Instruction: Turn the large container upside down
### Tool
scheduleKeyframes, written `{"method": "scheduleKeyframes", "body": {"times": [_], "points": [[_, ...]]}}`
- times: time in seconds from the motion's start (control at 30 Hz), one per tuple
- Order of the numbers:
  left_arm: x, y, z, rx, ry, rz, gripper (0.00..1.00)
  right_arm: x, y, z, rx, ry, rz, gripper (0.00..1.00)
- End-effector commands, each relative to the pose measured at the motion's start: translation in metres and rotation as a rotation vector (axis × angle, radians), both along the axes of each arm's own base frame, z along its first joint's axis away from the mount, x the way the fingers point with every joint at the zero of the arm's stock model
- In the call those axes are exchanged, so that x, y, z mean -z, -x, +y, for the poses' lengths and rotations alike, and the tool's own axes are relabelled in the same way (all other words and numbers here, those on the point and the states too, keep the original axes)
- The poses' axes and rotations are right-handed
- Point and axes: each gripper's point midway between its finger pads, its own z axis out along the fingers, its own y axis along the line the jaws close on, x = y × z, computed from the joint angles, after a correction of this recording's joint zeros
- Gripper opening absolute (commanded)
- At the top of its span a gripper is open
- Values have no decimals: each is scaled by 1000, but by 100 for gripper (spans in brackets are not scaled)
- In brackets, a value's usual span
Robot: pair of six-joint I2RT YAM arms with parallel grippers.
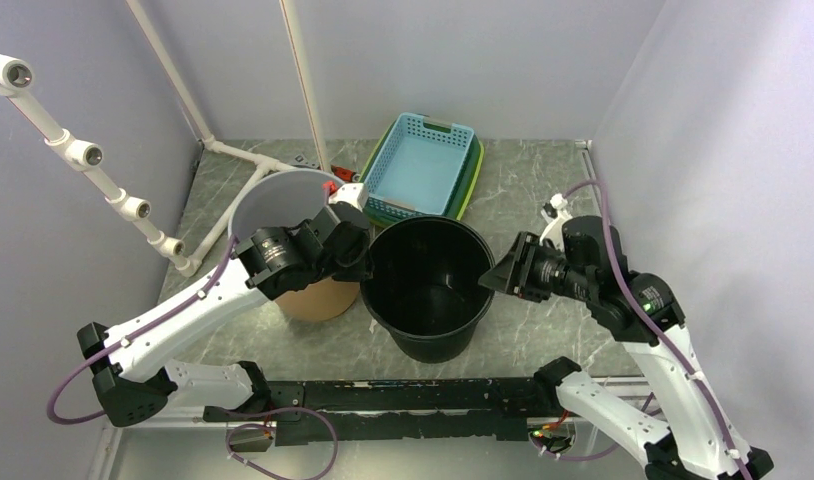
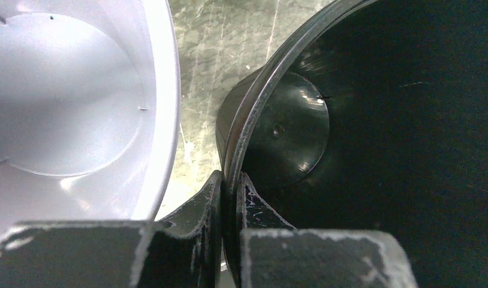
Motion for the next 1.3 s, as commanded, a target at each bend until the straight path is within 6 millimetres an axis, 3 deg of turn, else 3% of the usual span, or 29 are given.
{"method": "scheduleKeyframes", "body": {"times": [0.0,0.13,0.23,0.37,0.5,0.8,1.17,1.27], "points": [[-20,-9,-1,-35,39,-59,3,4,9,19,-12,-168,55,44],[-20,-10,-4,-22,34,-56,3,-5,7,32,-46,-283,11,43],[-19,-10,-7,-17,39,-55,3,-8,1,26,10,-269,-4,41],[-18,-8,-6,-10,23,-37,3,-15,-2,25,8,-253,-29,49],[-18,-6,-5,-7,23,-33,3,-12,-11,15,72,-197,-36,49],[-24,-7,-4,0,45,-60,3,-32,-14,31,28,-313,-70,33],[-21,-5,-19,55,80,-48,3,-28,-18,36,54,-366,-37,31],[-23,-5,-19,61,84,-58,3,-22,-21,37,71,-376,-14,23]]}}
